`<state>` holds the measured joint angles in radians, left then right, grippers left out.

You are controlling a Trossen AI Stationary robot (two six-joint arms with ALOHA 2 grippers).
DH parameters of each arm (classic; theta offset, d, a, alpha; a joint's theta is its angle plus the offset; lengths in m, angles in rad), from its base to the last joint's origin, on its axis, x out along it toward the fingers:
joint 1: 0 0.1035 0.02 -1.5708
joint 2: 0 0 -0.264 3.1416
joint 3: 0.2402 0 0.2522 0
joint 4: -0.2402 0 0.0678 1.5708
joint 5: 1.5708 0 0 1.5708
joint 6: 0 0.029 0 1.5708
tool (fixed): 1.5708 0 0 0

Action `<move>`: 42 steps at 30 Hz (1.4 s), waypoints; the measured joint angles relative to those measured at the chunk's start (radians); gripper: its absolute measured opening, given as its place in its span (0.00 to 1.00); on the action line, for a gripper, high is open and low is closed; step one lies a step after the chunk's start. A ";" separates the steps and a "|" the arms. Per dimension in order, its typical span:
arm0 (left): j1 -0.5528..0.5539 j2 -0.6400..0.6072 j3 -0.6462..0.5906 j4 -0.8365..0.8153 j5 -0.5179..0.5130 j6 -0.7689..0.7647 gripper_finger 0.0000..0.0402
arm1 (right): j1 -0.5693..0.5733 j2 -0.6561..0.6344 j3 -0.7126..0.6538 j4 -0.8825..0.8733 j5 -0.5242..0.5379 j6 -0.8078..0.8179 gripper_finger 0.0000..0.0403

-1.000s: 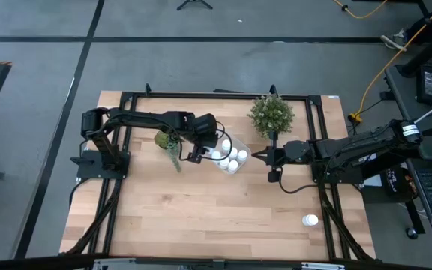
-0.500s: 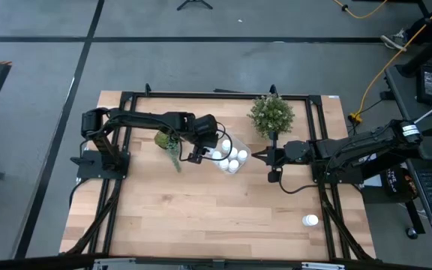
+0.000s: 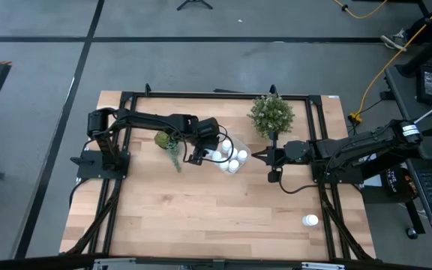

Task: Pick and place pill bottles into a basket
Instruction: Put the left pill bottle into the transparent bin, then put the pill bottle into the transparent bin

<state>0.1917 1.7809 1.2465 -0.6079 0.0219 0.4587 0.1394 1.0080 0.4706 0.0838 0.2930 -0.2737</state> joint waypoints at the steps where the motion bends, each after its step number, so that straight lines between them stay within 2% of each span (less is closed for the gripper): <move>1: 0.000 0.000 0.000 0.001 0.000 0.000 0.41 | 0.000 0.000 0.000 0.000 0.000 0.000 0.01; 15: 0.000 0.000 0.000 0.002 -0.003 -0.018 0.44 | 0.000 0.000 0.000 0.000 0.000 0.000 0.01; 21: 0.000 0.000 0.000 -0.016 0.003 0.008 0.39 | 0.000 0.000 0.000 0.000 0.000 0.000 0.01; 25: 0.000 0.000 0.000 -0.017 0.002 0.000 0.40 | 0.000 0.000 0.000 0.000 0.000 0.000 0.01; 33: 0.000 0.000 0.000 -0.008 -0.003 -0.030 0.56 | 0.000 0.000 0.000 0.000 0.000 0.000 0.01; 42: 0.000 0.000 0.000 0.006 -0.003 -0.036 0.55 | 0.000 0.000 0.000 0.000 0.000 0.000 0.01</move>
<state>0.1917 1.7809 1.2465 -0.6014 0.0187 0.4229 0.1398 1.0080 0.4706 0.0837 0.2930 -0.2733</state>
